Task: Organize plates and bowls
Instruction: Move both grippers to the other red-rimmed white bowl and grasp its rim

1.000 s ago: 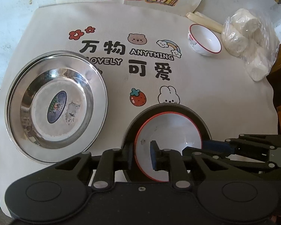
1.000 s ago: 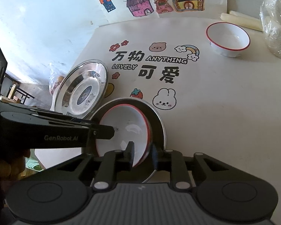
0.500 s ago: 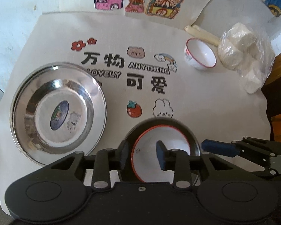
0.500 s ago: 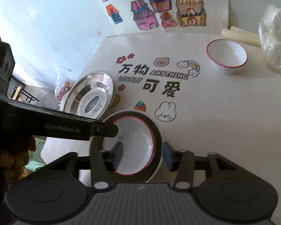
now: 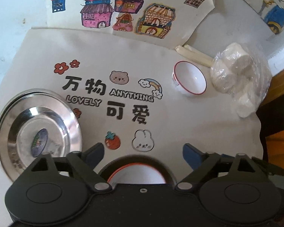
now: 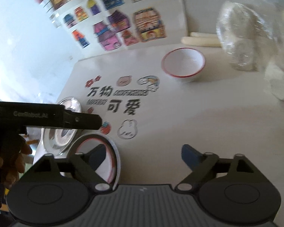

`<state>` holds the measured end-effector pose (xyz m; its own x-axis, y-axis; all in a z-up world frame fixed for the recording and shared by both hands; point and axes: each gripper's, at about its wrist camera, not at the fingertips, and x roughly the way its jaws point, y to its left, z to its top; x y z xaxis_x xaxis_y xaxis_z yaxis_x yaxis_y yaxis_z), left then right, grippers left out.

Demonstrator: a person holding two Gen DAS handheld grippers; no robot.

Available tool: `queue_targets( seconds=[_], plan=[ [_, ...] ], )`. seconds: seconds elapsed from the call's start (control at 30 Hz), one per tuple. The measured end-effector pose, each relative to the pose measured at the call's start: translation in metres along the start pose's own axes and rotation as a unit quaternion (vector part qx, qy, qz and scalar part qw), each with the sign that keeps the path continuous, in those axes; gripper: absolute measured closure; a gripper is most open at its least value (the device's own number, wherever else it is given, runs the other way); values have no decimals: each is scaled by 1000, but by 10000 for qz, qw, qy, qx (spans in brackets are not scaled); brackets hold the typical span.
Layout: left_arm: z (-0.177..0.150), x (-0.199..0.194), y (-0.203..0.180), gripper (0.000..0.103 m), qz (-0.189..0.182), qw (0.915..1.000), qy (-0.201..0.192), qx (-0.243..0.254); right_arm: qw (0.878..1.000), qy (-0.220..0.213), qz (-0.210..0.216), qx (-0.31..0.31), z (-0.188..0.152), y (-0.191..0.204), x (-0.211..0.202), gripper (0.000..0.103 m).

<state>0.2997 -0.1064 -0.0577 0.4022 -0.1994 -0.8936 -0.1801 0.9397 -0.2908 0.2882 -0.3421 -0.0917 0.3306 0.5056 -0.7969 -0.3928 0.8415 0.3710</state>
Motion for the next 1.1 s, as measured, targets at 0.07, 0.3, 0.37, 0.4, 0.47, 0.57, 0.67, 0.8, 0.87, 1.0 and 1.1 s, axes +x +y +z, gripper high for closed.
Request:
queue_targets(
  seconds=[0.07, 0.3, 0.37, 0.4, 0.47, 0.57, 0.67, 0.8, 0.87, 1.0, 1.1],
  plan=[
    [5, 7, -3, 7, 23, 9999, 40, -103, 9999, -16, -49, 141, 2, -11, 1, 5],
    [25, 34, -19, 1, 149, 9993, 269, -212, 9981, -127, -126, 591, 5, -50, 6, 0],
    [31, 39, -25, 1, 209, 9995, 195, -151, 9975, -226, -203, 645, 7, -59, 6, 0],
    [34, 42, -28, 1, 240, 9995, 144, -133, 9970, -303, -255, 672, 9, -64, 6, 0],
    [43, 50, -34, 1, 325, 9994, 61, -122, 9957, -439, -339, 740, 12, -72, 7, 0],
    [60, 67, -41, 1, 394, 9992, 19, -121, 9935, -563, -384, 911, 18, -84, 12, 0],
    [78, 81, -47, 1, 497, 9987, -24, -62, 9922, -627, -424, 994, 28, -92, 20, 0],
    [100, 100, -54, 1, 641, 9978, -59, 131, 9897, -734, -516, 1111, 43, -99, 34, 0],
    [108, 108, -57, 1, 719, 9972, -38, 224, 9880, -765, -563, 1219, 50, -103, 41, 0],
    [119, 120, -62, 1, 883, 9954, 6, 372, 9852, -818, -500, 1418, 64, -111, 54, 0],
    [123, 127, -66, 1, 1013, 9931, 15, 585, 9837, -850, -450, 1522, 72, -116, 60, 0]
  ],
)
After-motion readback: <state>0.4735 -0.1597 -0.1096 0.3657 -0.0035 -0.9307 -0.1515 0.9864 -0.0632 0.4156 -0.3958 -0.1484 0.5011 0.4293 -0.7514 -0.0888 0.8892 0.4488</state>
